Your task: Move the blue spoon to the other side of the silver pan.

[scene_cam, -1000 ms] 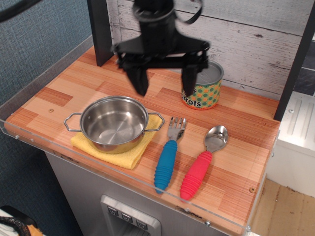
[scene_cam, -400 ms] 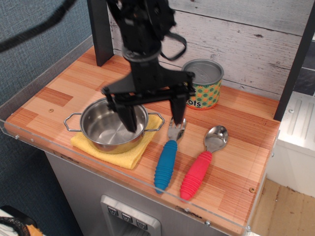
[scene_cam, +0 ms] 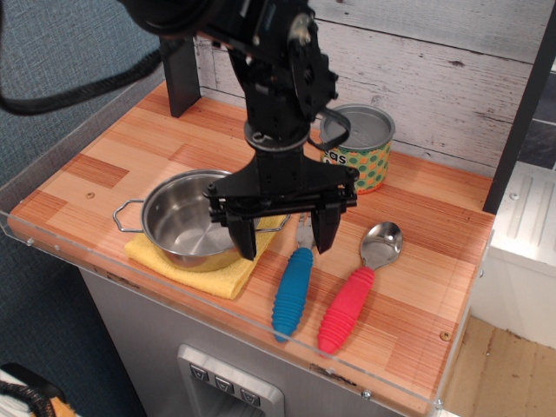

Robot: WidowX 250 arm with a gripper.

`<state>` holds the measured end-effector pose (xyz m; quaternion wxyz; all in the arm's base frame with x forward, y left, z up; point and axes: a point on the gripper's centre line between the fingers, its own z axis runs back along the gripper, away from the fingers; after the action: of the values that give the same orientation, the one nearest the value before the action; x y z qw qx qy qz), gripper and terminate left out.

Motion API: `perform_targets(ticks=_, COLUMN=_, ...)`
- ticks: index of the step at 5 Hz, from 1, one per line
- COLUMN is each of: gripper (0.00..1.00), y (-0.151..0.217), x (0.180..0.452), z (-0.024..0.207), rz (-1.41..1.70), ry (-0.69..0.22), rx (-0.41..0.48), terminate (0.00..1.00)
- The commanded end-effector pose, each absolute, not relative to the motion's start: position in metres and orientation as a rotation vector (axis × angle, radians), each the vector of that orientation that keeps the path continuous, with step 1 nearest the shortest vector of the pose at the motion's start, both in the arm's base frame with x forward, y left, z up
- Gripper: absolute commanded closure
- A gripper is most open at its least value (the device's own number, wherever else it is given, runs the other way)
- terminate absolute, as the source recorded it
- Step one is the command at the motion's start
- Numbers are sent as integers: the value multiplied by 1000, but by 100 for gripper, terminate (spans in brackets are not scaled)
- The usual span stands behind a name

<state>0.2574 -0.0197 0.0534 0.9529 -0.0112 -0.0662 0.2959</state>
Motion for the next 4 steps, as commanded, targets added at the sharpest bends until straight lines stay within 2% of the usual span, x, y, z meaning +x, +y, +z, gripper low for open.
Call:
perform_targets(ticks=1, gripper=0, y=-28, x=264, z=45, rz=590, ry=-159, rx=-12, terminate=0)
perform_targets(ticks=4, gripper=0, y=-30, x=267, z=25, rz=626, ry=-144, rx=-4, terminate=0)
